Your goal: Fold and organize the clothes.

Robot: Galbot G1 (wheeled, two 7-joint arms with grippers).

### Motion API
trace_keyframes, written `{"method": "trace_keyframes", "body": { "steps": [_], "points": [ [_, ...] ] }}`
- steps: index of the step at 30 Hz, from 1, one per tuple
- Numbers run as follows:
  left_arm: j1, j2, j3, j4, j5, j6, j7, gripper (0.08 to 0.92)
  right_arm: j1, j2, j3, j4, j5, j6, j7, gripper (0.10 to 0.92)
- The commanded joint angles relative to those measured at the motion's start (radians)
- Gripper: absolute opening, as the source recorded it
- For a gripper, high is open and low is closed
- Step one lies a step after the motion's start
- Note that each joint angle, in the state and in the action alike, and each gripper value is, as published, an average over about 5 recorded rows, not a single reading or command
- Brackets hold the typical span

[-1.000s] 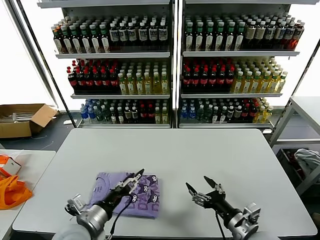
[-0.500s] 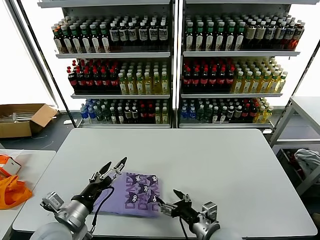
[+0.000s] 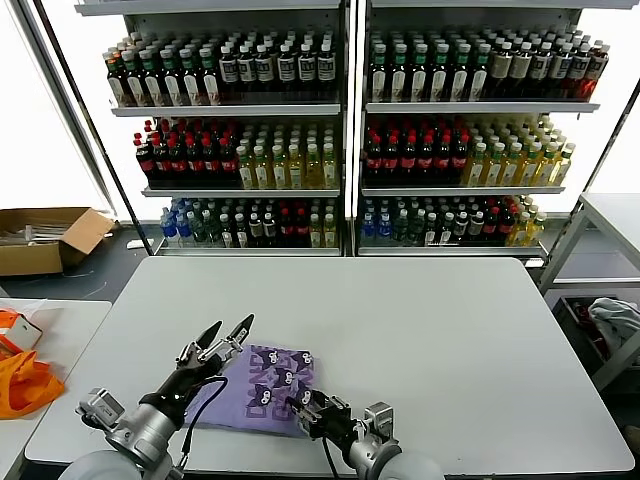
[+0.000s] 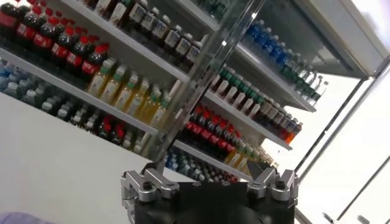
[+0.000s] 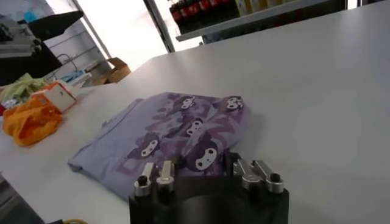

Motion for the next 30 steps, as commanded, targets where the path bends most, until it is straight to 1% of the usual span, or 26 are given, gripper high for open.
{"method": "trace_keyframes", "body": {
  "steps": [1,4,10,12,14,21,25,30],
  "points": [
    [0.021,-0.01,-0.016,-0.015,0.022,0.007,0.034,0.823,0.03,0.024,-0.018,-0.018,-0.006,-0.012,0.015,0.427],
    [0.027,-0.011,-0.018,-0.016,0.025,0.008,0.044,0.822,0.024,0.007,0.002,-0.005,-0.04,-0.02,-0.004,0.34],
    [0.023,-0.012,-0.017,-0.01,0.027,0.008,0.043,0.823,-0.01,-0.032,0.105,0.043,-0.161,-0.076,-0.066,0.176],
    [0.023,-0.011,-0.018,-0.009,0.028,0.007,0.042,0.822,-0.037,-0.066,0.158,0.065,-0.208,-0.078,-0.098,0.135],
    [0.024,-0.01,-0.021,-0.007,0.027,0.006,0.042,0.823,-0.069,-0.112,0.213,0.084,-0.254,-0.078,-0.128,0.111],
    [0.027,-0.021,-0.021,-0.004,0.03,0.004,0.044,0.822,-0.233,-0.248,0.454,0.125,-0.318,-0.078,-0.209,0.107],
    [0.022,-0.034,-0.013,-0.002,0.037,0.004,0.044,0.823,-0.312,-0.241,0.571,0.132,-0.388,-0.078,-0.247,0.107],
    [0.017,-0.05,0.003,0.004,0.06,0.004,0.044,0.823,-0.35,-0.199,0.623,0.165,-0.381,-0.078,-0.242,0.107]
  ]
}}
